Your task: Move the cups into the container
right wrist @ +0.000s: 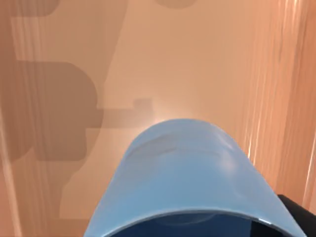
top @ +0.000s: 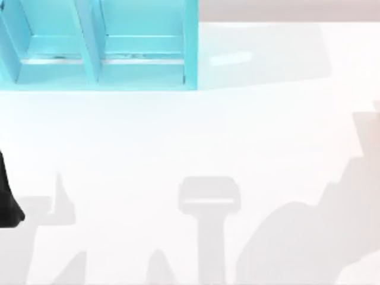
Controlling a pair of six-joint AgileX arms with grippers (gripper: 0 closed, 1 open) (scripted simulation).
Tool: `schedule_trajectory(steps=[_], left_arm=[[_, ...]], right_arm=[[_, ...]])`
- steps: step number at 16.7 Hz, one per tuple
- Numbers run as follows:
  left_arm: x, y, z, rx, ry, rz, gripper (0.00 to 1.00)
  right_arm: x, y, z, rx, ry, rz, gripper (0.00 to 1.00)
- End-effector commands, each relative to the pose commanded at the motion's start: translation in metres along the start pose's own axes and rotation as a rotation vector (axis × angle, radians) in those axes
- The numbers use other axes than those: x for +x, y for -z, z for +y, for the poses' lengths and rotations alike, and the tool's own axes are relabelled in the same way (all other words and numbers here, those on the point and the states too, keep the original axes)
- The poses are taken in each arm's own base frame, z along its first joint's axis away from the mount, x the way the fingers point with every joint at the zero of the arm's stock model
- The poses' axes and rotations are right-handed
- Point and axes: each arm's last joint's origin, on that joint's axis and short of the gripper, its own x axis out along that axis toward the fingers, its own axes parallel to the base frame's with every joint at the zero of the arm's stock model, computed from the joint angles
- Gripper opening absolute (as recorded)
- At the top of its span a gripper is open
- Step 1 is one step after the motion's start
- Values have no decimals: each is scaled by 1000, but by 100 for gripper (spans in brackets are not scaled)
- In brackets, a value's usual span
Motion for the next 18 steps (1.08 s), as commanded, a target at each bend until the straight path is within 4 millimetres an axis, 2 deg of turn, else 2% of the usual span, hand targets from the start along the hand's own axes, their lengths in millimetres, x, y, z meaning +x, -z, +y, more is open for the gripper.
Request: schedule_trajectory(steps=[3, 5, 13, 17, 18], left_arm=[[0, 0, 0, 0, 0, 0, 100], [0, 0, 0, 0, 0, 0, 100], [0, 0, 0, 0, 0, 0, 100], [0, 0, 0, 0, 0, 0, 100], [0, 0, 0, 0, 0, 0, 100]], right_arm=[[0, 0, 1, -3, 4, -2, 0], [7, -1, 2, -5, 5, -4, 0], [63, 1, 8, 0, 0, 0, 0], [64, 1, 8, 0, 0, 0, 0], [64, 1, 8, 0, 0, 0, 8]])
